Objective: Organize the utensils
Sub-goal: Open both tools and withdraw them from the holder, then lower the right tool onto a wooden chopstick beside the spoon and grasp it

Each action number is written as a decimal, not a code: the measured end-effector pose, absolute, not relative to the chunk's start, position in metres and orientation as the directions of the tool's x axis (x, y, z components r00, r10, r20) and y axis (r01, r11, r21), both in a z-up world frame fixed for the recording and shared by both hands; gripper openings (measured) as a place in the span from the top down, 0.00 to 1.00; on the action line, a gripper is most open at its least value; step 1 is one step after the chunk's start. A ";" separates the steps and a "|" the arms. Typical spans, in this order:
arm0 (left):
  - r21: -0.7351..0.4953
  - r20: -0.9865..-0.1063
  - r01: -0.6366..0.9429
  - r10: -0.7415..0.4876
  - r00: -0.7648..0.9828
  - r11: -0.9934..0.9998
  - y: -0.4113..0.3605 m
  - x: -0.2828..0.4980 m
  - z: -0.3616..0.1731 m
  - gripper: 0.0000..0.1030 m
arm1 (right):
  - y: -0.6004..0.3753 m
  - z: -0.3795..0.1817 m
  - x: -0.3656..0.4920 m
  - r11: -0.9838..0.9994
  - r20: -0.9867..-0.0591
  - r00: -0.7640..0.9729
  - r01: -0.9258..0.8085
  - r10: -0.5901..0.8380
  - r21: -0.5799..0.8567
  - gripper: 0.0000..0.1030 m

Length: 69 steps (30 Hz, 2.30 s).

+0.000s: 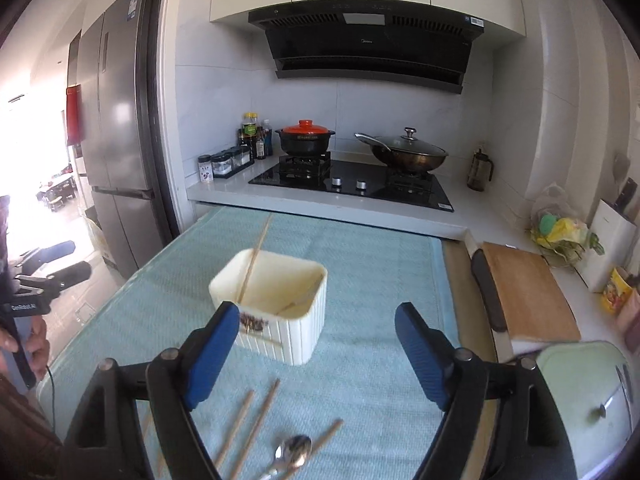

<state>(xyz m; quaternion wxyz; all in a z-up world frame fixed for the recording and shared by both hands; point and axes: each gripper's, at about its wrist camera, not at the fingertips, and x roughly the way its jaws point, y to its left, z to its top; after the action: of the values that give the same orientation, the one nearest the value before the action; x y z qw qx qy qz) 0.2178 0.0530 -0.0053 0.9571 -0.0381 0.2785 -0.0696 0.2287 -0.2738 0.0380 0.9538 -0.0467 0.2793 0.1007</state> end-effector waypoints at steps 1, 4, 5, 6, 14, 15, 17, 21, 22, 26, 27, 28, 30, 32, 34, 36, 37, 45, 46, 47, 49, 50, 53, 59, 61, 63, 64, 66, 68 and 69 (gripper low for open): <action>-0.111 -0.551 0.107 -0.151 0.821 0.988 0.054 0.206 -0.015 0.01 | -0.276 0.029 0.214 0.978 -0.545 0.825 -0.207 0.151 -0.042 0.16; -0.064 -0.594 0.111 -0.127 0.794 0.992 0.049 0.174 -0.044 0.01 | -0.281 -0.002 0.171 0.982 -0.563 0.821 -0.172 0.099 -0.078 0.16; -0.049 -0.604 0.085 -0.098 0.791 0.995 0.047 0.166 -0.053 0.00 | -0.282 -0.012 0.159 0.983 -0.566 0.820 -0.163 0.089 -0.081 0.16; -0.039 -0.611 0.050 -0.064 0.789 0.998 0.045 0.159 -0.061 0.00 | -0.282 -0.024 0.147 0.985 -0.568 0.819 -0.154 0.085 -0.074 0.16; -0.146 -0.671 -0.049 -0.063 0.739 0.988 0.052 0.133 -0.111 0.00 | -0.284 -0.112 0.080 0.996 -0.602 0.794 -0.085 0.082 0.023 0.16; -0.132 -0.685 -0.063 -0.045 0.727 0.989 0.053 0.133 -0.116 0.00 | -0.283 -0.118 0.075 0.996 -0.607 0.791 -0.088 0.082 0.019 0.16; -0.071 -0.710 -0.096 0.018 0.704 0.993 0.052 0.135 -0.124 0.00 | -0.280 -0.125 0.067 0.997 -0.603 0.797 -0.076 0.044 -0.027 0.16; 0.018 -0.724 -0.151 0.117 0.680 0.988 0.052 0.138 -0.134 0.00 | -0.274 -0.131 0.063 0.995 -0.614 0.788 -0.091 0.047 -0.040 0.16; 0.024 -0.720 -0.156 0.125 0.682 0.988 0.051 0.138 -0.134 0.00 | -0.274 -0.131 0.064 0.995 -0.615 0.786 -0.098 0.061 -0.026 0.16; 0.030 -0.701 -0.149 0.127 0.701 0.988 0.051 0.133 -0.135 0.00 | -0.271 -0.131 0.072 0.993 -0.617 0.781 -0.113 0.100 0.019 0.16; 0.033 -0.700 -0.137 0.121 0.704 0.990 0.051 0.133 -0.135 0.01 | -0.269 -0.133 0.073 0.993 -0.620 0.778 -0.114 0.104 0.024 0.16; 0.043 -0.699 -0.128 0.121 0.705 0.991 0.050 0.134 -0.135 0.01 | -0.269 -0.134 0.076 0.993 -0.624 0.774 -0.117 0.111 0.032 0.16; 0.060 -0.700 -0.121 0.128 0.702 0.991 0.049 0.137 -0.136 0.01 | -0.269 -0.137 0.081 0.991 -0.633 0.763 -0.122 0.128 0.053 0.16; 0.050 -0.709 -0.117 0.118 0.695 0.992 0.050 0.140 -0.138 0.01 | -0.271 -0.140 0.088 0.989 -0.645 0.750 -0.122 0.144 0.078 0.16; 0.012 -0.729 -0.110 0.084 0.679 0.994 0.053 0.143 -0.140 0.01 | -0.273 -0.144 0.093 0.990 -0.659 0.739 -0.107 0.142 0.093 0.16; -0.029 -0.744 -0.104 0.048 0.667 0.994 0.056 0.146 -0.144 0.01 | -0.275 -0.147 0.100 0.992 -0.676 0.727 -0.087 0.124 0.088 0.16; -0.041 -0.743 -0.101 0.037 0.669 0.994 0.057 0.147 -0.146 0.01 | -0.276 -0.149 0.105 0.993 -0.687 0.717 -0.081 0.115 0.082 0.16; 0.005 -0.731 -0.106 0.077 0.678 0.994 0.055 0.145 -0.147 0.01 | -0.262 -0.168 0.151 0.989 -0.756 0.640 -0.133 0.139 0.069 0.63; 0.003 -0.733 -0.106 0.074 0.676 0.994 0.055 0.145 -0.148 0.01 | -0.259 -0.171 0.158 0.987 -0.761 0.631 -0.138 0.149 0.079 0.63; 0.000 -0.737 -0.108 0.073 0.672 0.994 0.056 0.146 -0.148 0.01 | -0.256 -0.174 0.165 0.986 -0.764 0.625 -0.145 0.160 0.088 0.63; -0.002 -0.744 -0.119 0.078 0.664 0.993 0.058 0.146 -0.150 0.01 | -0.250 -0.183 0.180 0.986 -0.778 0.610 -0.145 0.151 0.078 0.68; -0.001 -0.746 -0.124 0.081 0.661 0.992 0.060 0.146 -0.151 0.01 | -0.247 -0.188 0.186 0.988 -0.785 0.603 -0.142 0.141 0.069 0.72; 0.011 -0.749 -0.129 0.094 0.655 0.992 0.063 0.146 -0.153 0.01 | -0.245 -0.196 0.193 0.992 -0.788 0.608 -0.119 0.100 0.034 0.84; 0.054 -0.766 -0.077 0.091 0.637 0.996 0.059 0.159 -0.162 0.01 | -0.258 -0.194 0.175 0.998 -0.804 0.592 -0.062 0.049 0.016 0.88; 0.061 -0.775 -0.043 0.075 0.627 0.997 0.058 0.169 -0.165 0.01 | -0.264 -0.193 0.168 0.999 -0.813 0.581 -0.045 0.037 0.013 0.88; 0.063 -0.790 -0.012 0.057 0.611 0.998 0.058 0.183 -0.170 0.01 | -0.269 -0.193 0.161 1.000 -0.818 0.575 -0.030 0.016 -0.002 0.88; 0.067 -0.796 -0.001 0.054 0.603 0.998 0.058 0.191 -0.172 0.01 | -0.271 -0.192 0.157 1.000 -0.819 0.574 -0.025 0.006 -0.011 0.88; 0.072 -0.811 0.026 0.043 0.584 0.997 0.058 0.206 -0.177 0.01 | -0.274 -0.192 0.152 1.000 -0.818 0.575 -0.013 -0.009 -0.020 0.87; 0.097 -0.827 0.032 0.063 0.559 0.995 0.057 0.221 -0.183 0.01 | -0.279 -0.192 0.147 1.000 -0.816 0.578 -0.003 0.003 0.002 0.86; 0.107 -0.833 0.037 0.069 0.549 0.994 0.056 0.228 -0.186 0.01 | -0.281 -0.192 0.145 1.000 -0.815 0.580 0.000 0.012 0.015 0.81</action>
<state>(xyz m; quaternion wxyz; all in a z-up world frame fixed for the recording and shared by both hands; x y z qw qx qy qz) 0.2278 0.0565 -0.1864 0.8782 0.0559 0.4750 0.0090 0.1452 -0.2815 -0.1923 0.8888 0.0066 0.4582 0.0032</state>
